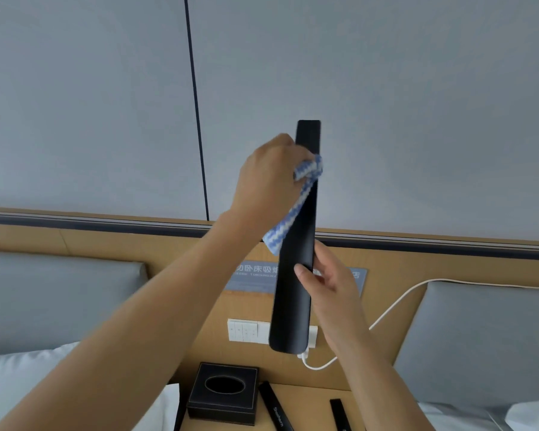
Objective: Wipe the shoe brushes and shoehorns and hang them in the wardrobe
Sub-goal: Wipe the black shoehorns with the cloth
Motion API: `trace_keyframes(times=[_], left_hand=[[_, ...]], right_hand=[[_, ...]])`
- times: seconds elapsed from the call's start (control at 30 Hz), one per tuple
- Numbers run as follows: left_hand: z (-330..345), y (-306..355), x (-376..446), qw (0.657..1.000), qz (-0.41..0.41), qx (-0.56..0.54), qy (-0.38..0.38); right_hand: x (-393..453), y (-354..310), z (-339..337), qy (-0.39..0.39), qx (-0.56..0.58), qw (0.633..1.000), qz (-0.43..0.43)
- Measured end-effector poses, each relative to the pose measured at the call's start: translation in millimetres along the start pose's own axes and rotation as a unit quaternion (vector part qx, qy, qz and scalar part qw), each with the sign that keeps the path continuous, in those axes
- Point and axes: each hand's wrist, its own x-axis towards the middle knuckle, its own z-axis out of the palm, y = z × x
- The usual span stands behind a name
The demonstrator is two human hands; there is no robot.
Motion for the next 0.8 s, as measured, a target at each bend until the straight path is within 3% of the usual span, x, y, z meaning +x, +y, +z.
trace_keyframes(times=[0.17,0.33,0.47,0.6,0.7,0.8], left_hand=[[10.0,14.9,-37.6,0.994,0.048,-0.042,-0.087],[7.4,0.6,-54.3,0.983,0.087,-0.047,-0.158],[4.0,-5.3,-67.4,0.972,0.128,-0.025,-0.193],[7.7,-1.4,-82.9,0.975,0.136,0.011,-0.176],[11.9,-5.4,-93.7,0.983,0.105,0.03,-0.15],[11.8,-22.8,-99.1,0.988,0.064,0.039,-0.137]], right_hand=[[4.1,4.3,-8.7,0.007,0.176,0.984,0.017],[-4.3,5.0,-14.0,-0.084,0.259,0.96,0.06],[-3.3,1.8,-17.6,-0.088,0.406,0.9,0.129],[4.1,0.1,-17.1,0.003,0.455,0.877,0.154],[9.9,-0.8,-21.2,0.1,0.462,0.866,0.163],[10.0,-0.8,-27.3,0.146,0.459,0.863,0.153]])
